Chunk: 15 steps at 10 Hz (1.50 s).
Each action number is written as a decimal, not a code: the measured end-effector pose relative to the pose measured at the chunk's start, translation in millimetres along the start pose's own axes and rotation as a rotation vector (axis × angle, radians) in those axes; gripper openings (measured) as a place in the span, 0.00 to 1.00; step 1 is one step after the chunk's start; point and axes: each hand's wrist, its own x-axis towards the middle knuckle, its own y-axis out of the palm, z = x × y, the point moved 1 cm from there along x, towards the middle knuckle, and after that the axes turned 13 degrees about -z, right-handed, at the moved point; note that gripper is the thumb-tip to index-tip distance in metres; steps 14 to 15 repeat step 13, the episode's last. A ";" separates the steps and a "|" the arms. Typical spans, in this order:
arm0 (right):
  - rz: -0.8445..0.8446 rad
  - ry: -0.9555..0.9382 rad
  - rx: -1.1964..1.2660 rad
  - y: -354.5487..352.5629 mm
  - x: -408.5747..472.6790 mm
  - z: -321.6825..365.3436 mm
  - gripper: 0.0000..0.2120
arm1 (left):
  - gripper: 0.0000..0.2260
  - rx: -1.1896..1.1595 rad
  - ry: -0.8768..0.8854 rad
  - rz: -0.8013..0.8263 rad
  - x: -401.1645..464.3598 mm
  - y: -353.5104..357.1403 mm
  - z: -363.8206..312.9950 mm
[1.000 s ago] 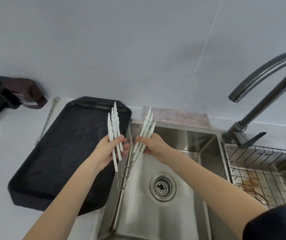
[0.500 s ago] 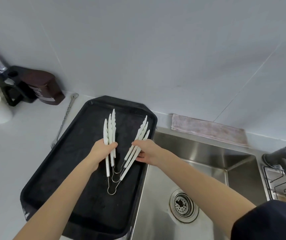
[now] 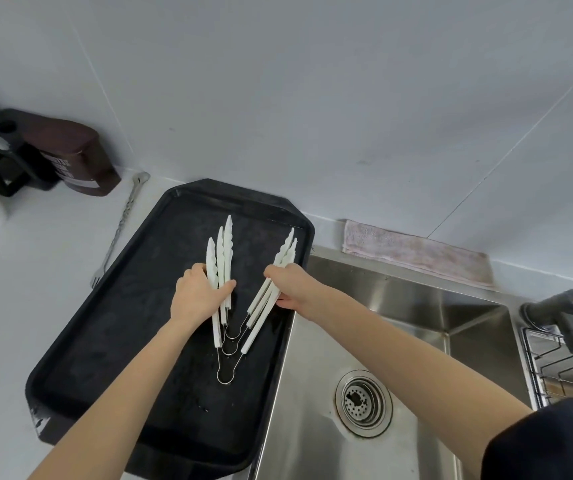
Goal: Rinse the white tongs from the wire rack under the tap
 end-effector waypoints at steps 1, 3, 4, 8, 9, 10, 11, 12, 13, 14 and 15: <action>-0.048 -0.095 -0.249 -3.7 -9.0 1.3 0.29 | 0.29 -0.052 0.029 -0.023 -1.7 -3.2 1.2; -0.180 -0.623 -0.723 -1.6 -27.0 -30.5 0.39 | 0.33 0.079 0.355 -0.058 -28.7 -14.0 12.3; -0.209 -0.785 -0.919 -0.5 -22.3 -47.6 0.40 | 0.39 0.204 0.504 -0.047 -38.6 -12.8 21.1; -0.296 -0.905 -1.020 -9.8 12.6 -51.5 0.49 | 0.47 0.349 0.641 -0.063 -11.9 9.4 18.0; -0.293 -0.879 -1.030 -15.3 19.1 -47.7 0.50 | 0.41 0.372 0.632 -0.040 -4.7 11.5 7.2; -0.288 -0.887 -1.052 -16.8 21.7 -48.3 0.46 | 0.40 0.390 0.632 -0.026 -3.4 10.7 5.2; -0.274 -0.888 -1.055 -20.1 19.6 -46.5 0.39 | 0.37 0.403 0.606 0.001 -4.8 6.4 1.1; -0.286 -0.890 -1.047 -26.2 15.1 -42.7 0.34 | 0.31 0.440 0.572 0.010 -5.6 2.3 -5.0; -0.342 -0.889 -1.043 -41.7 6.4 -35.6 0.34 | 0.30 0.468 0.588 -0.025 -10.3 -4.2 -21.1; -0.342 -0.889 -1.043 -41.7 6.4 -35.6 0.34 | 0.30 0.468 0.588 -0.025 -10.3 -4.2 -21.1; -0.342 -0.889 -1.043 -41.7 6.4 -35.6 0.34 | 0.30 0.468 0.588 -0.025 -10.3 -4.2 -21.1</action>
